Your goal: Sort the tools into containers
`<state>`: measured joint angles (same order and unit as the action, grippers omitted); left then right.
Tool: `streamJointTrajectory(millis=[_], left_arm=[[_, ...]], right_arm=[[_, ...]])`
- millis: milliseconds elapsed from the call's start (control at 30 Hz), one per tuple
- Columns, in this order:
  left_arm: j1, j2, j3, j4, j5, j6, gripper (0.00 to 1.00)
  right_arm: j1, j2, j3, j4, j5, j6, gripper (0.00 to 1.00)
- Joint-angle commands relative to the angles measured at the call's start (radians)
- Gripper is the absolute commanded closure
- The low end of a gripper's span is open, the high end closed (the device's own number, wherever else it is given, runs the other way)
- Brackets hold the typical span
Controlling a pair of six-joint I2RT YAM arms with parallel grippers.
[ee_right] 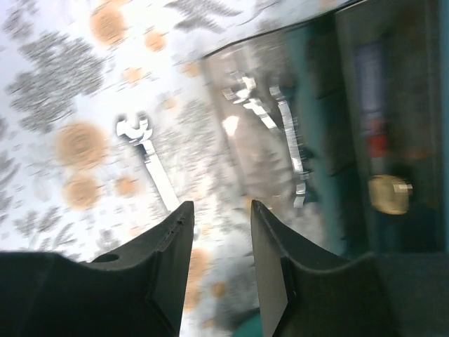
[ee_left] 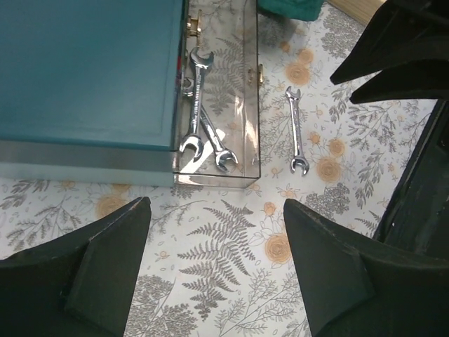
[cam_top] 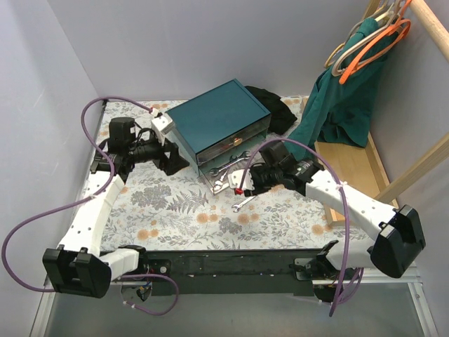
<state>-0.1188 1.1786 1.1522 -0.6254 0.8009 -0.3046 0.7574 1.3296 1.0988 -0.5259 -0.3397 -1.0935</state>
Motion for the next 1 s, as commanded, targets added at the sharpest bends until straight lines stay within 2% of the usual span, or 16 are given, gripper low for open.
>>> streamJointTrajectory(millis=[0, 167, 267, 633, 700, 833, 967], left_arm=[[-0.053, -0.088, -0.092, -0.003, -0.011, -0.013, 0.23], [-0.114, -0.109, -0.17, -0.092, -0.081, 0.013, 0.23], [-0.131, -0.137, -0.23, -0.089, -0.129, 0.013, 0.24], [-0.131, -0.135, -0.241, -0.117, -0.175, 0.035, 0.25], [-0.131, -0.135, -0.233, -0.115, -0.175, 0.033, 0.25], [-0.131, -0.157, -0.233, -0.128, -0.18, 0.053, 0.25], [-0.131, -0.189, -0.224, -0.158, -0.201, 0.099, 0.23]], right_arm=[[-0.009, -0.032, -0.138, 0.003, 0.001, 0.006, 0.54], [-0.039, 0.028, -0.206, 0.082, -0.021, -0.043, 0.54], [-0.049, 0.08, -0.215, 0.118, -0.024, -0.078, 0.54], [-0.063, 0.321, -0.094, 0.069, -0.091, -0.166, 0.55], [-0.055, 0.356, -0.07, 0.034, -0.096, -0.192, 0.58], [-0.007, 0.394, -0.039, -0.102, -0.097, -0.255, 0.75], [0.1, 0.444, -0.028, -0.161, -0.136, -0.249, 0.79]])
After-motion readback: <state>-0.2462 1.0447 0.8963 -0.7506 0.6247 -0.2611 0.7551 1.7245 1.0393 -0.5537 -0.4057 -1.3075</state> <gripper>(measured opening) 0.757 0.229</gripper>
